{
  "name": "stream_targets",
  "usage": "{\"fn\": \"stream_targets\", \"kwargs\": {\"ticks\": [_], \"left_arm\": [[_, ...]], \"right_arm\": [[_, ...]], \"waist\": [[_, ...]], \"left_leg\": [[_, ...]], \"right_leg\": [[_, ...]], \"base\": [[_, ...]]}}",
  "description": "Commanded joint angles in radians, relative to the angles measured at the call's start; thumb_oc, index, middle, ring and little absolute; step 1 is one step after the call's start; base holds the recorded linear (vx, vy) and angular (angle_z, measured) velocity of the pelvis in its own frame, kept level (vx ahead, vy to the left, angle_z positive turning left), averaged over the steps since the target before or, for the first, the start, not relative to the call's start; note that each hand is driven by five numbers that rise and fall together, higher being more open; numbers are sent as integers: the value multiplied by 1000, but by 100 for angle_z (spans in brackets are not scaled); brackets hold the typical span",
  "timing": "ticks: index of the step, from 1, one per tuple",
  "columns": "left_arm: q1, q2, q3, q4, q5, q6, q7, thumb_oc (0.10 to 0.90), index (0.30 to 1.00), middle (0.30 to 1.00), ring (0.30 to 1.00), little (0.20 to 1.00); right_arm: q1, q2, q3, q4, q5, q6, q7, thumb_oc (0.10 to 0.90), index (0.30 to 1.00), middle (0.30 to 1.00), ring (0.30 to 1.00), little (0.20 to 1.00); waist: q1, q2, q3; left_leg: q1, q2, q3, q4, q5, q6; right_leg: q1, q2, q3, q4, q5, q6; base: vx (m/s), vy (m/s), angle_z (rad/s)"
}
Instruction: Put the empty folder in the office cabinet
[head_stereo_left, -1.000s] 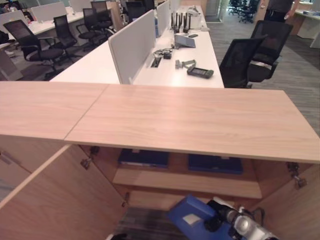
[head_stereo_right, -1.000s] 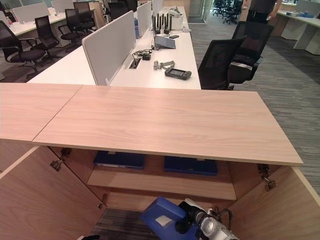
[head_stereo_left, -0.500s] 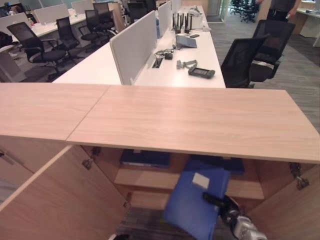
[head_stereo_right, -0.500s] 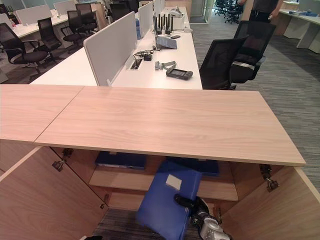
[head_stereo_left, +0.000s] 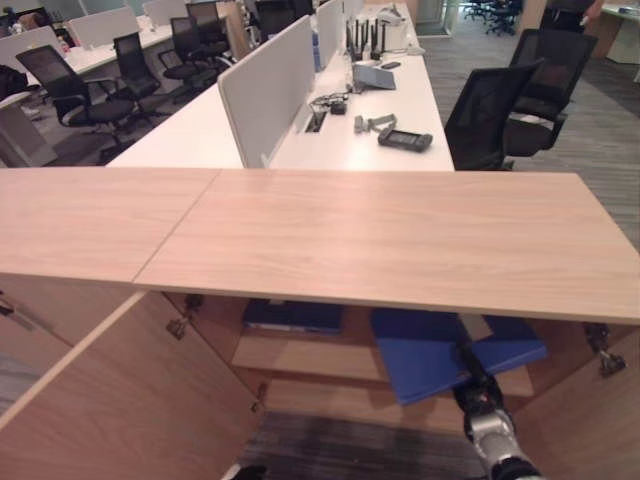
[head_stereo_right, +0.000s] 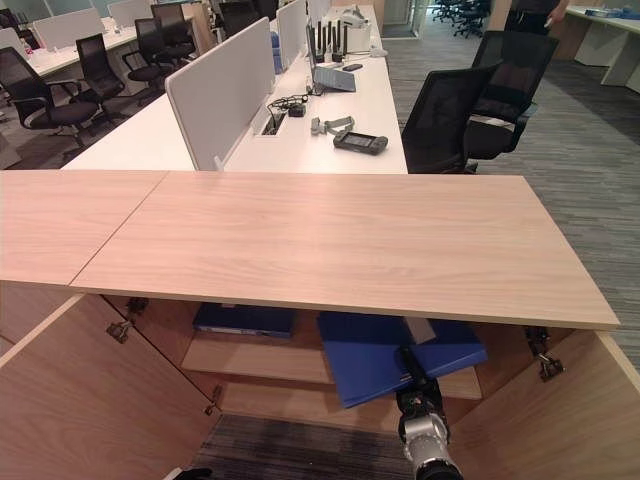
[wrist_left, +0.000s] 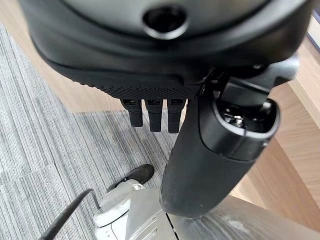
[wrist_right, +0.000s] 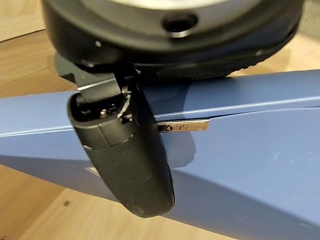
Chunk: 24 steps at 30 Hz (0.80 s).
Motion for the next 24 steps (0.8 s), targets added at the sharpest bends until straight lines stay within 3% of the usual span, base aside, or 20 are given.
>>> {"fn": "stream_targets", "kwargs": {"ticks": [1,5,24], "left_arm": [[-57,37,-62,-21,9,-20,13,800,900,900,900,900],[-67,44,-74,-42,6,-19,16,800,900,900,900,900],[-206,116,-200,-164,-26,-38,35,800,900,900,900,900]], "right_arm": [[-198,26,-91,16,53,-110,18,400,300,300,300,300],[-263,5,-127,37,79,-132,-2,400,300,300,300,300],[-795,-292,-220,204,162,-224,-108,400,300,300,300,300]], "waist": [[26,-39,19],[36,-33,33],[122,21,167]], "left_leg": [[-19,-15,-42,6,-19,12],[-37,-20,-48,8,-16,14],[-278,-52,-121,89,15,18]], "right_leg": [[-23,-80,23,125,-103,83],[-39,-84,19,128,-101,85],[-281,-148,-3,304,-120,100]], "base": [[0,0,0],[-27,9,1],[-66,24,11]]}}
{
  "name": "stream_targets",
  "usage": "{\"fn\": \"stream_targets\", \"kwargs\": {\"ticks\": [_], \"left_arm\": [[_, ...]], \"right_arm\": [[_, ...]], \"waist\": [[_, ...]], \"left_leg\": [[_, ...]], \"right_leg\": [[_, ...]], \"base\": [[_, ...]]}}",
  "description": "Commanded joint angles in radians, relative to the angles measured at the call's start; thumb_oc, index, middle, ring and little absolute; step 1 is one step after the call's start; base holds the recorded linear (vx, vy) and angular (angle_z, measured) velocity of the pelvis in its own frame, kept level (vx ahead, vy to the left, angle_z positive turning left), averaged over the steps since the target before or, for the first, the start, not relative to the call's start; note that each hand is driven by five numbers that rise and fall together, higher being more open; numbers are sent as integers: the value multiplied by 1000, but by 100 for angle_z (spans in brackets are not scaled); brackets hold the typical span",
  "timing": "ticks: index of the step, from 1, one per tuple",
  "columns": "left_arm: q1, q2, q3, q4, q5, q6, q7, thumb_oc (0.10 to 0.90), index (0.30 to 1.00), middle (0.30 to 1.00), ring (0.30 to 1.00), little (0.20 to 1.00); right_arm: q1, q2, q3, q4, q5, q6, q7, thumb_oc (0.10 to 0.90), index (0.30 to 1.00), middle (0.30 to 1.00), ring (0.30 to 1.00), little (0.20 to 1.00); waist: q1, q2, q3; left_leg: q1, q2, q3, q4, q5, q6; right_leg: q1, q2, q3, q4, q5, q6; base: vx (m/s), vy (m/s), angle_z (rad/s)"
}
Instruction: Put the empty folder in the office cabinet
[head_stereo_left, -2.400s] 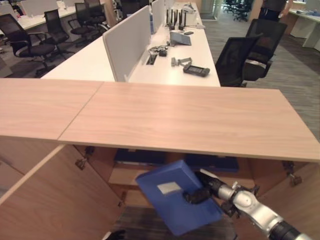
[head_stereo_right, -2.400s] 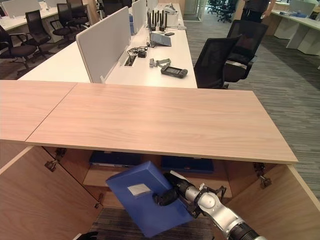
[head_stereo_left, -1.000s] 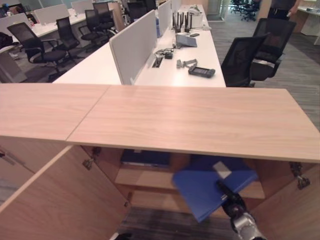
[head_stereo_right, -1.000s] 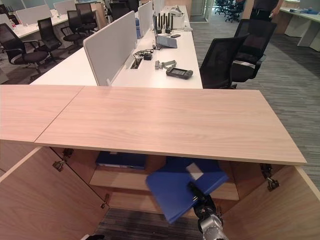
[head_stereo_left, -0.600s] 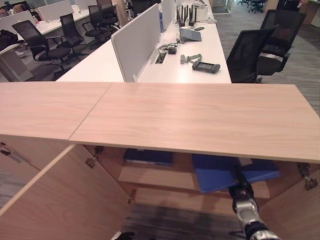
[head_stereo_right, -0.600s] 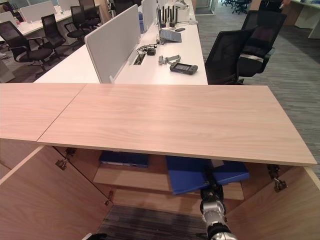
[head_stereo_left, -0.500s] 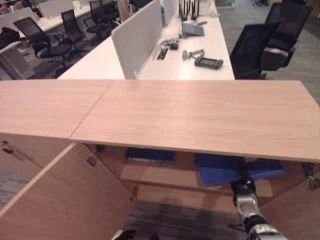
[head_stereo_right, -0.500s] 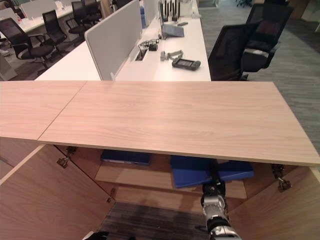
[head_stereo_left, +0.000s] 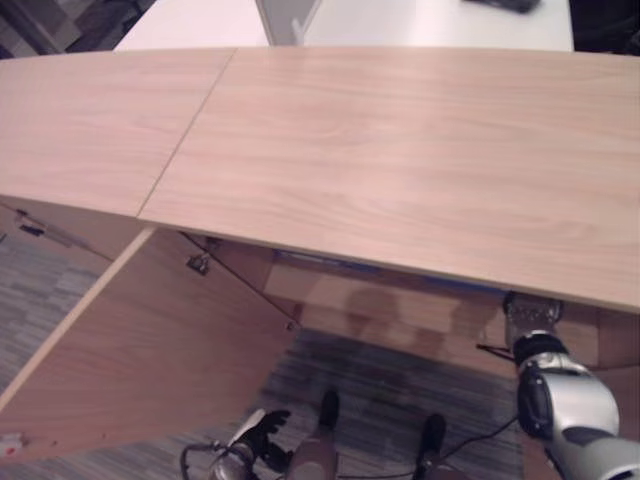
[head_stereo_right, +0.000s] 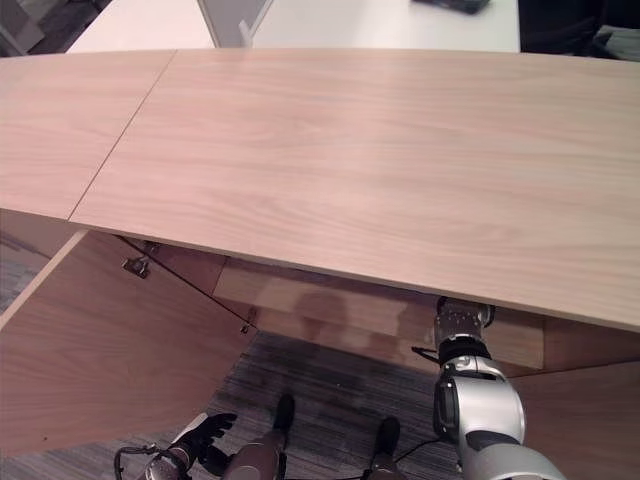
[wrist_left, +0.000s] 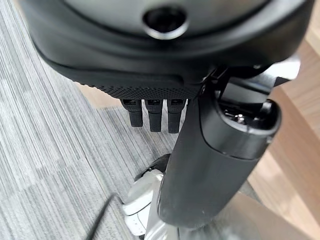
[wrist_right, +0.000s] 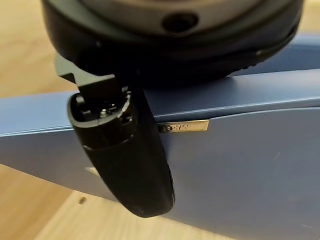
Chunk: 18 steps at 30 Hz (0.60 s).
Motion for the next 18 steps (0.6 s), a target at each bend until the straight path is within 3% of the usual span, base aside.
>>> {"fn": "stream_targets", "kwargs": {"ticks": [1,10,18], "left_arm": [[-46,68,-46,-11,-12,-42,20,800,900,900,900,900],[-92,107,-81,-7,9,-48,30,800,900,900,900,900],[-113,143,-105,-42,36,-45,38,800,900,900,900,900]], "right_arm": [[-143,-115,6,-21,12,-77,24,400,300,300,300,300],[-253,-253,13,56,14,-70,-25,400,300,300,300,300],[-289,-272,22,92,-11,-66,-80,400,300,300,300,300]], "waist": [[30,-41,-38],[59,0,-15],[76,18,15]], "left_leg": [[-42,-12,-49,66,-49,10],[-129,-39,-82,101,-47,3],[-237,-74,-114,249,-106,1]], "right_leg": [[-84,-110,56,266,-157,99],[-170,-141,41,356,-185,105],[-258,-167,44,515,-261,99]], "base": [[-23,24,18],[-25,12,14],[-29,-21,14]]}}
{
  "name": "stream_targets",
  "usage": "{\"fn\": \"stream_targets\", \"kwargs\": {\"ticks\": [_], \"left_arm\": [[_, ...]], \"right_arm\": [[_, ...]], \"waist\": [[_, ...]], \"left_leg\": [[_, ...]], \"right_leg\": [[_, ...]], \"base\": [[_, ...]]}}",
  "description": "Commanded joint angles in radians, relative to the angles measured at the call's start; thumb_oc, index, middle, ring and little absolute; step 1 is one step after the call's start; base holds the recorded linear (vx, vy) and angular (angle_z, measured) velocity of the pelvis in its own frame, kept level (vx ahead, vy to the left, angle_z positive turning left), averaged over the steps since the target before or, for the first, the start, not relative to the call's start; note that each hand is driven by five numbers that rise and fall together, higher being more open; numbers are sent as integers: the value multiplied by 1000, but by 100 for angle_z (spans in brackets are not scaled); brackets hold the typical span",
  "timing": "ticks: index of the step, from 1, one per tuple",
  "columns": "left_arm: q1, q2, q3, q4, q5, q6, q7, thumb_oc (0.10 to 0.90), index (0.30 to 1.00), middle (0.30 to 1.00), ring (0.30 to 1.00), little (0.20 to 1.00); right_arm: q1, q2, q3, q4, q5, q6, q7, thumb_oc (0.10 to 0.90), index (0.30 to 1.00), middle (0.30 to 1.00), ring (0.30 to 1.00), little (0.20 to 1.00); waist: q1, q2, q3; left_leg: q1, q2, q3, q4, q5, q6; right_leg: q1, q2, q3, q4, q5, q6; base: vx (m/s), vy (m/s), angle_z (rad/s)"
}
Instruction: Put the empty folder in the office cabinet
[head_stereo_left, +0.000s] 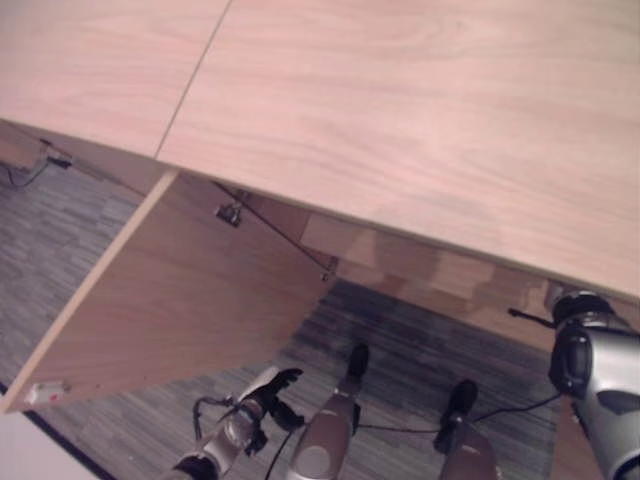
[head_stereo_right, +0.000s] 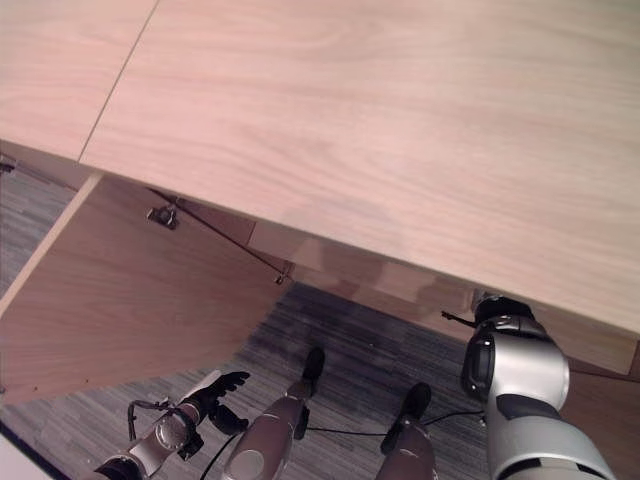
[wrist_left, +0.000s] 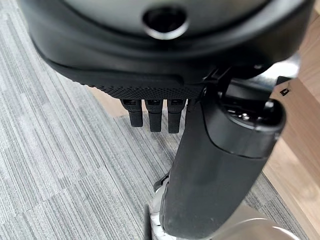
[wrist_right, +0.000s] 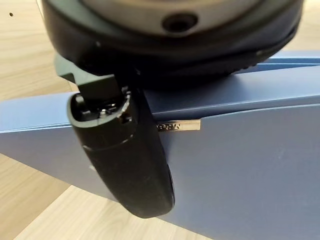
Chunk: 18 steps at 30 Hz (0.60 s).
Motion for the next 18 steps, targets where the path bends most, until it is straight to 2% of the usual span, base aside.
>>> {"fn": "stream_targets", "kwargs": {"ticks": [1,9,11,12,18], "left_arm": [[17,99,-24,-31,29,-8,33,800,900,900,900,900],[36,147,-2,-121,9,-6,24,800,900,900,900,900],[38,154,-2,-132,13,-3,22,800,900,900,900,900],[40,156,-3,-131,14,-3,22,800,900,900,900,900],[32,168,-9,-112,23,8,38,800,900,900,900,900]], "right_arm": [[-132,-102,41,-60,-45,-38,23,400,300,300,300,300],[-132,-116,43,-59,-68,-23,2,400,300,300,300,300],[-129,-120,38,-51,-73,-18,-6,764,846,846,846,846],[-129,-121,36,-42,-77,-14,-11,800,900,900,900,900],[-167,-161,41,67,-128,40,-105,800,900,900,900,900]], "waist": [[31,-13,-79],[37,2,-72],[36,8,-68],[35,10,-68],[27,3,-65]], "left_leg": [[-53,32,-50,109,-89,-38],[-92,26,-67,137,-96,-40],[-99,24,-70,142,-95,-41],[-100,24,-70,144,-95,-41],[-125,29,-79,179,-110,-43]], "right_leg": [[-21,-23,70,166,-109,70],[-66,-29,74,237,-143,67],[-77,-29,75,251,-150,64],[-82,-30,72,258,-153,63],[-106,-23,77,298,-179,53]], "base": [[-12,-43,14],[-14,-12,5],[0,0,0],[-24,-13,3],[-16,-17,0]]}}
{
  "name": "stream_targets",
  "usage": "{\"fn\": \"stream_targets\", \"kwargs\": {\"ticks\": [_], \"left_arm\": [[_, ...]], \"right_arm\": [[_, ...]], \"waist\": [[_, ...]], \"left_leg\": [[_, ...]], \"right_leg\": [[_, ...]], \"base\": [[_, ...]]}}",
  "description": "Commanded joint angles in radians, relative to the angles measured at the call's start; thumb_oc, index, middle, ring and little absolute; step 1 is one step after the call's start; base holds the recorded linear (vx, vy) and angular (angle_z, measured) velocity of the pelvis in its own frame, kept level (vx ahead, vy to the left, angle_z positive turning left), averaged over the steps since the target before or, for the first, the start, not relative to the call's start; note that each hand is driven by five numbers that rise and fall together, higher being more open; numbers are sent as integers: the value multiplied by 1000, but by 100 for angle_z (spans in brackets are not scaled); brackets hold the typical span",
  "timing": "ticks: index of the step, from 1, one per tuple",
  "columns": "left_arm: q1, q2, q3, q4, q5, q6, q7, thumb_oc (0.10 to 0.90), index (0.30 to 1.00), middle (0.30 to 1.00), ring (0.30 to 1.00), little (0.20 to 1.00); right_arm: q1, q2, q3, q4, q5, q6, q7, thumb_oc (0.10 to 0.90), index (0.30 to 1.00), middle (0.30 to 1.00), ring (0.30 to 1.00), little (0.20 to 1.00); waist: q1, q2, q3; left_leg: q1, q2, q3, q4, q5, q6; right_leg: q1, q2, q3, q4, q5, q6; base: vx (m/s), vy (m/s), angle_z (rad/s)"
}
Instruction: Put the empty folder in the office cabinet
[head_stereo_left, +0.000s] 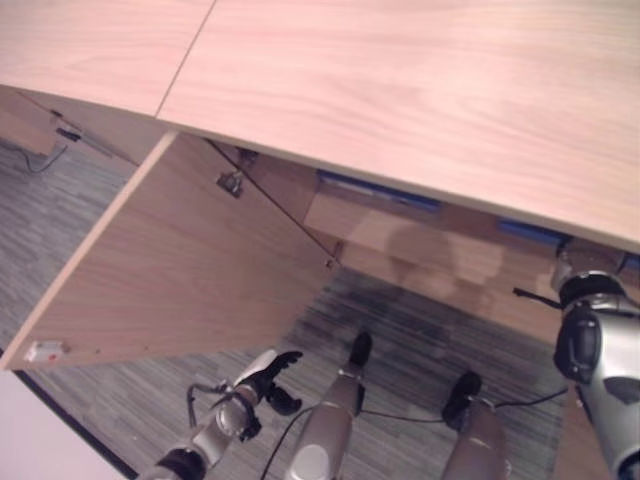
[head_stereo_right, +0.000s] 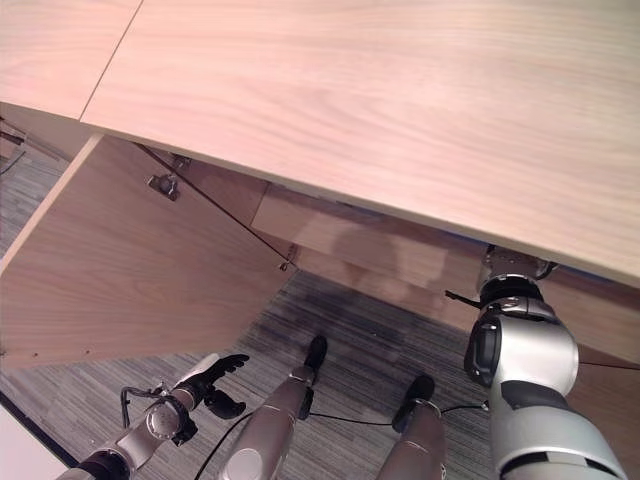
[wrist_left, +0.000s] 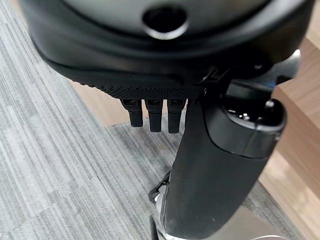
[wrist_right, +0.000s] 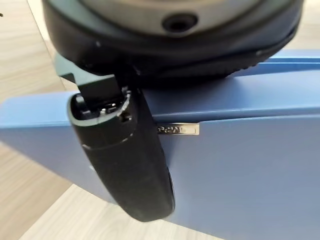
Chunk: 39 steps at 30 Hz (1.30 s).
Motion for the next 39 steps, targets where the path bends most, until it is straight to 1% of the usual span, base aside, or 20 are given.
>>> {"fn": "stream_targets", "kwargs": {"ticks": [1,3,6,7,8,9,10,11,14,16,20,24,25,27,39], "left_arm": [[12,103,-21,44,33,15,46,800,900,900,900,900],[7,101,-33,52,42,26,49,800,900,900,900,900],[10,109,-28,59,47,29,50,800,900,900,900,900],[15,115,-27,61,48,28,47,800,900,900,900,900],[16,115,-26,61,48,28,47,800,900,900,900,900],[20,116,-26,71,49,28,41,800,900,900,900,900],[20,114,-25,73,49,27,41,800,900,900,900,900],[19,110,-28,92,54,31,37,800,900,900,900,900],[17,103,-36,114,67,32,37,800,900,900,900,900],[12,95,-54,140,90,39,40,800,900,900,900,900],[4,55,-47,184,74,42,55,800,900,900,900,900],[-7,38,-48,216,71,42,67,800,900,900,900,900],[-10,20,-51,241,74,45,73,800,900,900,900,900],[-13,6,-55,255,75,43,76,800,900,900,900,900],[-26,-53,-59,323,70,38,96,800,900,900,900,900]], "right_arm": [[-67,-137,37,70,-138,45,-105,800,900,900,900,900],[-80,-134,34,106,-153,80,-153,800,900,900,900,900],[-100,-133,44,112,-173,111,-192,800,900,900,900,900],[-109,-136,55,114,-188,127,-198,800,900,900,900,900],[-112,-137,56,115,-190,129,-200,800,900,900,900,900],[-127,-135,84,129,-223,164,-203,800,900,900,900,900],[-130,-135,86,131,-224,166,-203,800,900,900,900,900],[-134,-124,93,141,-230,177,-201,800,900,900,900,900],[-143,-115,100,157,-241,176,-219,800,900,900,900,900],[-156,-89,96,169,-241,166,-241,800,900,900,900,900],[-152,-70,94,175,-260,160,-278,800,900,900,900,900],[-145,-49,87,173,-265,150,-304,800,900,900,900,900],[-136,-27,85,170,-279,151,-314,800,900,900,900,900],[-122,-13,80,172,-294,150,-327,800,900,900,900,900],[-16,78,60,169,-355,146,-370,800,900,900,900,900]], "waist": [[21,-15,-68],[18,-19,-69],[16,-29,-74],[16,-35,-78],[15,-35,-77],[16,-44,-82],[15,-42,-81],[13,-48,-85],[10,-52,-88],[7,-57,-93],[2,-60,-98],[-1,-63,-102],[-2,-66,-107],[-3,-70,-113],[-2,-91,-129]], "left_leg": [[7,49,-55,20,-66,-26],[15,53,-56,14,-68,-26],[36,59,-58,-2,-67,-26],[42,60,-59,-5,-67,-27],[43,60,-58,-7,-67,-27],[53,64,-58,-14,-65,-28],[55,64,-57,-16,-64,-28],[64,64,-57,-24,-64,-28],[75,66,-55,-34,-62,-28],[82,69,-52,-46,-58,-27],[98,69,-51,-62,-53,-25],[108,69,-53,-71,-52,-25],[117,70,-53,-79,-50,-25],[129,73,-55,-92,-48,-25],[170,82,-66,-135,-32,-22]], "right_leg": [[68,18,46,49,-77,89],[74,22,42,47,-79,88],[94,29,40,32,-77,86],[100,30,39,28,-75,85],[102,30,39,27,-74,85],[111,32,37,19,-72,83],[113,32,37,17,-71,83],[121,34,37,9,-69,82],[132,38,33,-1,-65,80],[139,42,33,-15,-62,77],[149,45,34,-25,-56,75],[164,45,32,-38,-53,76],[174,46,29,-44,-50,76],[187,47,26,-58,-46,77],[241,51,2,-89,-40,77]], "base": [[0,0,0],[6,-8,-2],[0,0,0],[0,0,0],[0,0,0],[0,0,0],[21,-27,-3],[10,-15,-3],[0,0,0],[7,8,-3],[9,9,-4],[0,0,0],[0,0,0],[18,4,-1],[15,1,1]]}}
